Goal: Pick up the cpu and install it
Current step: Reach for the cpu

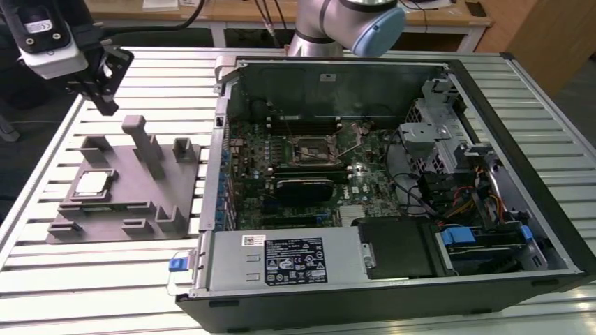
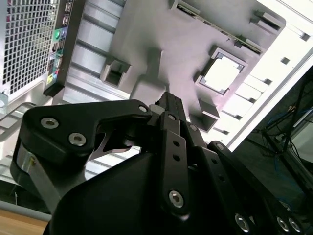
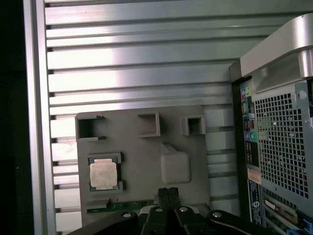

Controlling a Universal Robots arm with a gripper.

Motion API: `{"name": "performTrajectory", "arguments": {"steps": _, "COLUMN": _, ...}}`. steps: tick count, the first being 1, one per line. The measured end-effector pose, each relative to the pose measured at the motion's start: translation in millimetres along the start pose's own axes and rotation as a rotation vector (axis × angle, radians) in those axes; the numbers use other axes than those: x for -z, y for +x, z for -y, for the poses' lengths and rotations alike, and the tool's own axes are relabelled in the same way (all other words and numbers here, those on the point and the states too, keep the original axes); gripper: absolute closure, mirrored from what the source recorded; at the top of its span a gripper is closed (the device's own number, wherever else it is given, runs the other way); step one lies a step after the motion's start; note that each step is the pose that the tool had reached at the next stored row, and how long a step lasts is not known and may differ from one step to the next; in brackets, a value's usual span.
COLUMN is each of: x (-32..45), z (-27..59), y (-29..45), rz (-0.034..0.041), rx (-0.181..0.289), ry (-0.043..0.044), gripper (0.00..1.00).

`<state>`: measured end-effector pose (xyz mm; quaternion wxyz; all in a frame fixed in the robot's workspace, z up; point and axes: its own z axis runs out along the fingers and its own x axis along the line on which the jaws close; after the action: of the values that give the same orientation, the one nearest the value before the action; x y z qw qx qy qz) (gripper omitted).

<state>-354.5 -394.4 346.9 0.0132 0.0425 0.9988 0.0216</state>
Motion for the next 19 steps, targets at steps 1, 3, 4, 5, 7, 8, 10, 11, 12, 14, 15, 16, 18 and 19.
{"name": "performTrajectory", "arguments": {"steps": 1, "x": -1.0, "z": 0.2, "y": 2.0, "rz": 0.0001, "rx": 0.000, "ry": 0.0000, "gripper": 0.89}}
{"name": "performTrajectory", "arguments": {"steps": 3, "x": -3.0, "z": 0.6, "y": 5.9, "rz": 0.0001, "rx": 0.000, "ry": 0.0000, "gripper": 0.89}}
{"name": "performTrajectory", "arguments": {"steps": 4, "x": -4.0, "z": 0.8, "y": 8.1, "rz": 0.0001, "rx": 0.000, "ry": -0.0001, "gripper": 0.89}}
{"name": "performTrajectory", "arguments": {"steps": 5, "x": -5.1, "z": 1.1, "y": 10.1, "rz": 0.0000, "rx": 0.000, "ry": 0.0000, "gripper": 0.89}}
{"name": "performTrajectory", "arguments": {"steps": 7, "x": -7.4, "z": 1.5, "y": 14.1, "rz": 0.0000, "rx": 0.000, "ry": 0.0000, "gripper": 0.89}}
{"name": "performTrajectory", "arguments": {"steps": 8, "x": -8.6, "z": 1.7, "y": 15.9, "rz": 0.0001, "rx": 0.000, "ry": 0.0000, "gripper": 0.89}}
{"name": "performTrajectory", "arguments": {"steps": 10, "x": -10.9, "z": 2.1, "y": 19.5, "rz": 0.0001, "rx": 0.000, "ry": 0.0000, "gripper": 0.89}}
{"name": "performTrajectory", "arguments": {"steps": 11, "x": -12.1, "z": 2.3, "y": 21.3, "rz": 0.0000, "rx": 0.000, "ry": 0.0000, "gripper": 0.89}}
{"name": "performTrajectory", "arguments": {"steps": 12, "x": -13.2, "z": 2.5, "y": 22.8, "rz": 0.0000, "rx": 0.000, "ry": -0.0001, "gripper": 0.89}}
{"name": "performTrajectory", "arguments": {"steps": 14, "x": -15.5, "z": 2.7, "y": 25.3, "rz": -0.0002, "rx": 0.000, "ry": -0.0001, "gripper": 0.89}}
{"name": "performTrajectory", "arguments": {"steps": 15, "x": -16.6, "z": 2.8, "y": 26.4, "rz": -0.0005, "rx": 0.000, "ry": 0.0000, "gripper": 0.89}}
{"name": "performTrajectory", "arguments": {"steps": 16, "x": -17.7, "z": 2.8, "y": 27.6, "rz": -0.0008, "rx": 0.000, "ry": 0.0001, "gripper": 0.89}}
{"name": "performTrajectory", "arguments": {"steps": 18, "x": -19.9, "z": 2.8, "y": 30.1, "rz": -0.0012, "rx": 0.000, "ry": 0.0000, "gripper": 0.89}}
{"name": "performTrajectory", "arguments": {"steps": 19, "x": -20.8, "z": 2.7, "y": 31.6, "rz": -0.0015, "rx": 0.000, "ry": 0.0001, "gripper": 0.89}}
